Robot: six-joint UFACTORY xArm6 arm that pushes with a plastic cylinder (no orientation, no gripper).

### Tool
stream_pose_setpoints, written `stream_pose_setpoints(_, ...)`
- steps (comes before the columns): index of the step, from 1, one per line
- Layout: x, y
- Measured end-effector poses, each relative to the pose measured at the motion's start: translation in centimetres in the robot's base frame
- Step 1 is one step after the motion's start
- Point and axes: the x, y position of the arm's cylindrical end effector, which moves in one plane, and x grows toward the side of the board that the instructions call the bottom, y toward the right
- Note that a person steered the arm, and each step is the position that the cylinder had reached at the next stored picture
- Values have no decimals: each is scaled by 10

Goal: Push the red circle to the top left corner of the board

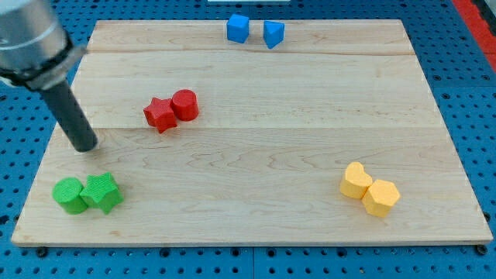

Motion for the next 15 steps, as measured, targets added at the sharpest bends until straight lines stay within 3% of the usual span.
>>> stream_pose_setpoints(1,-22,4)
stream_pose_setpoints(5,-25,159)
stream_pose_setpoints(7,-72,208)
stream_pose_setpoints(8,-95,193)
stream_pose_setpoints(9,-89,142)
stream_pose_setpoints(10,-74,133)
stream_pose_setpoints(11,-106,54)
stream_pose_setpoints(12,-159,68)
stream_pose_setpoints(13,-206,34)
stream_pose_setpoints(14,-181,53)
stream_pose_setpoints(15,-182,7)
